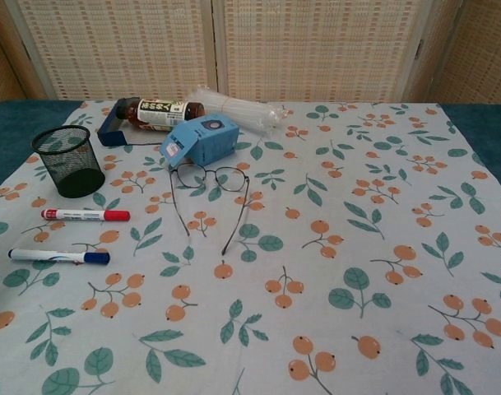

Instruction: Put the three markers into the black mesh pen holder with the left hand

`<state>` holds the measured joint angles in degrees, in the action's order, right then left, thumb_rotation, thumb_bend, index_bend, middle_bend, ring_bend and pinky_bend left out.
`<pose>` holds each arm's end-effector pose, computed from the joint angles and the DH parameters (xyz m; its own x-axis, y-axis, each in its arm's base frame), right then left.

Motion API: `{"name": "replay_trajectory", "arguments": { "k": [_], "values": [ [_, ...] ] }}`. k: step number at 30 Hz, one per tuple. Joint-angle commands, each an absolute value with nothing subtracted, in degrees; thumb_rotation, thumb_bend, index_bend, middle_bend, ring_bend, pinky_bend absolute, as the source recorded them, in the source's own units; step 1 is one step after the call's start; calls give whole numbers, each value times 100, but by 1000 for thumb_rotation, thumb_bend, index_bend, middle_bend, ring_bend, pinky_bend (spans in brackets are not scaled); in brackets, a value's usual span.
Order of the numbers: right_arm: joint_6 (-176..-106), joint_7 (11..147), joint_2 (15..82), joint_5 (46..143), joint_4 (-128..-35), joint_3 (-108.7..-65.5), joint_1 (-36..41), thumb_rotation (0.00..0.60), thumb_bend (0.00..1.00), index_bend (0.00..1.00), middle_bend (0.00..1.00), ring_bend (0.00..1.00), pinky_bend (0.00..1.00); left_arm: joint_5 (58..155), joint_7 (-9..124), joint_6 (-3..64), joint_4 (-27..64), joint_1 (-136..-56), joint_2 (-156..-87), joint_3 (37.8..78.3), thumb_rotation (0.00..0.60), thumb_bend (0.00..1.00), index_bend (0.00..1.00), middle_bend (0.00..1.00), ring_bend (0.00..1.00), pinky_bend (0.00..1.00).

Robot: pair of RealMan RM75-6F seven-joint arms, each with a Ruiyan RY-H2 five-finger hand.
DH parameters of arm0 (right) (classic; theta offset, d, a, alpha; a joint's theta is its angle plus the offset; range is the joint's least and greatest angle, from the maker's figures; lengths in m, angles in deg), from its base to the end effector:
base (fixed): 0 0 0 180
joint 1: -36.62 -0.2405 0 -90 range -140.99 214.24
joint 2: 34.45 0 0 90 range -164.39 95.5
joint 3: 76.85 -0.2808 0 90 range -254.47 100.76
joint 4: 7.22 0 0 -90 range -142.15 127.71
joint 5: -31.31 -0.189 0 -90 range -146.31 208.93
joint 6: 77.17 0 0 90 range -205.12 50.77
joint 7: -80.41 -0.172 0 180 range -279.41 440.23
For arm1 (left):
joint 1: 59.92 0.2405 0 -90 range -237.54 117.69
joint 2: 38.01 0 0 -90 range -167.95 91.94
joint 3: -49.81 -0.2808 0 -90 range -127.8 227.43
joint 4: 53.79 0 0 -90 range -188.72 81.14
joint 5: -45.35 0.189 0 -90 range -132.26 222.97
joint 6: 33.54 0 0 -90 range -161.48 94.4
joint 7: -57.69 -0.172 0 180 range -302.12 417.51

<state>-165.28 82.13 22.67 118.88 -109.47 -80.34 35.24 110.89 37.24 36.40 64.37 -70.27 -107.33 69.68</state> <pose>-0.3009 -0.1904 0.2224 0.3782 0.0348 0.9251 -0.9257 0.0079 0.3781 -0.2293 0.2689 0.1458 0.1226 0.0973 0.9877 0.9912 0.0384 -0.1268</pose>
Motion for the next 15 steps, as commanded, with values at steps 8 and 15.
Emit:
{"name": "replay_trajectory", "arguments": {
  "k": [8,15],
  "values": [
    [-16616,8332,2264,11838,-10969,-8070,3563,600,98,246,122,251,163,11519,8411,1115,4111,-8564,-10240,8179,600,396,548,603,202,167],
    [-16667,8432,2268,11791,-11003,-8094,3591,600,99,246,122,251,163,11616,9135,976,3238,-9012,-10800,7890,600,398,549,603,202,167]
  ]
}}
